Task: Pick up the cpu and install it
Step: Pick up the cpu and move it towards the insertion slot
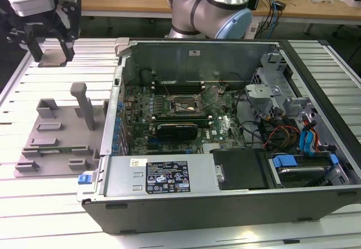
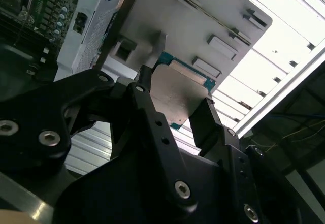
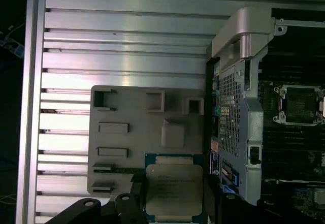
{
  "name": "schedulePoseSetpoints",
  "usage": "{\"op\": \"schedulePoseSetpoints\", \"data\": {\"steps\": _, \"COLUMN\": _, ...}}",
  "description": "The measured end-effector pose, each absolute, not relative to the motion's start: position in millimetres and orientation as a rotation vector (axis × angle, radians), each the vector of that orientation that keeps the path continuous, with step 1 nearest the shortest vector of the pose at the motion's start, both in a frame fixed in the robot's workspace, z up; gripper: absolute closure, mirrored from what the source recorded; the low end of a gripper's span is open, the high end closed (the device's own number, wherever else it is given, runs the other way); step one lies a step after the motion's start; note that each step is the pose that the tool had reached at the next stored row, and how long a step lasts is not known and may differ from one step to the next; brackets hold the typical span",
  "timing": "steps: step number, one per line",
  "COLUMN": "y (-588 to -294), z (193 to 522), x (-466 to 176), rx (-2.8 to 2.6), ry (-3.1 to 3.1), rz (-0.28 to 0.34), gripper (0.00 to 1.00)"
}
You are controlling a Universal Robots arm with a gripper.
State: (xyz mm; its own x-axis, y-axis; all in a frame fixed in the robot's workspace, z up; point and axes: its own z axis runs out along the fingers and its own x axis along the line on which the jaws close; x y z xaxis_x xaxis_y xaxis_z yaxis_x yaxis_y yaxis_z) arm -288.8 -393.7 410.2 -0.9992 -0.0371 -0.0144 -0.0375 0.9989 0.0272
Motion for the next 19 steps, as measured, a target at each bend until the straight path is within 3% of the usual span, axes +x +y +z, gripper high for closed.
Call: {"op": "schedulePoseSetpoints", "data": {"steps": 19, "y": -393.7, "z": 410.2, "x": -230.6, "rx": -0.058, "ry": 3.127, "rz": 0.043, "gripper": 0.45}}
